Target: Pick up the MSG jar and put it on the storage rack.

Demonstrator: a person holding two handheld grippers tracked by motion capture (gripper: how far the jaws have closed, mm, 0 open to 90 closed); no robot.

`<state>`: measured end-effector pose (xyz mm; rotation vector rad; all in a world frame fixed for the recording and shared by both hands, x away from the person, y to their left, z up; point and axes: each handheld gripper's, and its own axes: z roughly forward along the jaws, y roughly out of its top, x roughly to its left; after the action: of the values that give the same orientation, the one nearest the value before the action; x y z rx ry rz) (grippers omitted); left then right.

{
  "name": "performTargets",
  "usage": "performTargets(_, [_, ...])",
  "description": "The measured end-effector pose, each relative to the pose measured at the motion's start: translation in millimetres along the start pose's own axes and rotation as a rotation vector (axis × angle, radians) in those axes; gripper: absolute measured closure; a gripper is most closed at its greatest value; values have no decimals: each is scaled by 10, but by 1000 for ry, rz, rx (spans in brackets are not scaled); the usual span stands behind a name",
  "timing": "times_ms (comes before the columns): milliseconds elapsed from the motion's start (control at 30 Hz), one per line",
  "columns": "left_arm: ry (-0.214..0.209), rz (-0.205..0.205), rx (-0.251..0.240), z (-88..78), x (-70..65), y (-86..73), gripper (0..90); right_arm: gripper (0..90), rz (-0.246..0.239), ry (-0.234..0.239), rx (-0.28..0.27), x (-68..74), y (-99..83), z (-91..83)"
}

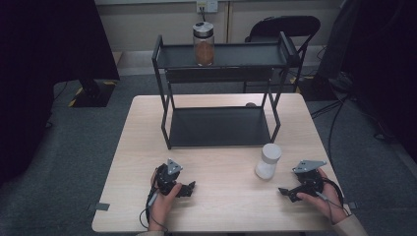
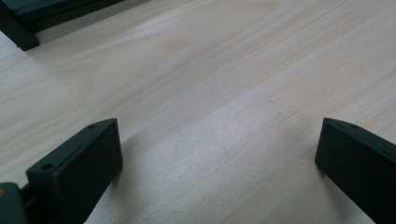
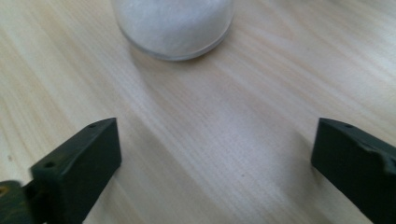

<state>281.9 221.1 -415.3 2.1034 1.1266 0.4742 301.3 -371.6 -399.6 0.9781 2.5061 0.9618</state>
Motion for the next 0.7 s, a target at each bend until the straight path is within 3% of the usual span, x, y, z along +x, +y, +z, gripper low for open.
performTargets(267, [0,0,0,0,0,0,0,14,21,23,-22,-42,52,-32])
performTargets(367, [0,0,0,0,0,-1,0,8,-1,11,-51,-18,57,-65])
performTargets(700, [0,0,0,0,0,0,0,9,-12,68,-88,-72,173,-74])
